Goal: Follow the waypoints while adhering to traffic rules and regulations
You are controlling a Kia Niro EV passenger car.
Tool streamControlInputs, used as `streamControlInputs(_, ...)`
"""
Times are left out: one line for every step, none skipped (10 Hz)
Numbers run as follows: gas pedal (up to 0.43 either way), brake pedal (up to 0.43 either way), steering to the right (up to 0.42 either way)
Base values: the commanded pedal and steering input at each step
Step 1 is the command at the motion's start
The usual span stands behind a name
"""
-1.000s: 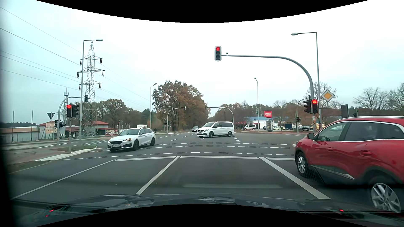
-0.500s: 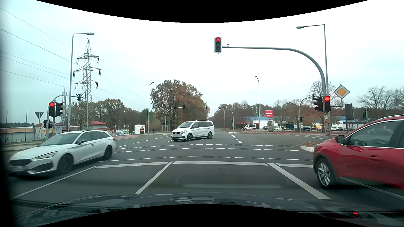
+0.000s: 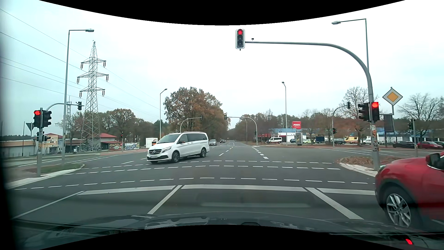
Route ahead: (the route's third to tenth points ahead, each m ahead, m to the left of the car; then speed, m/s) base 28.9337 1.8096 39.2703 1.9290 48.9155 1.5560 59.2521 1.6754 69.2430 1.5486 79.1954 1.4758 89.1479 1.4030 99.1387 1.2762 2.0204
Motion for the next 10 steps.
streamControlInputs(0.0,0.256,0.001)
streamControlInputs(0.0,0.262,0.001)
streamControlInputs(0.0,0.262,0.002)
streamControlInputs(0.0,0.262,0.003)
streamControlInputs(0.0,0.256,0.003)
streamControlInputs(0.0,0.244,0.003)
streamControlInputs(0.0,0.238,0.003)
streamControlInputs(0.0,0.226,0.002)
streamControlInputs(0.0,0.226,0.003)
streamControlInputs(0.0,0.226,0.003)
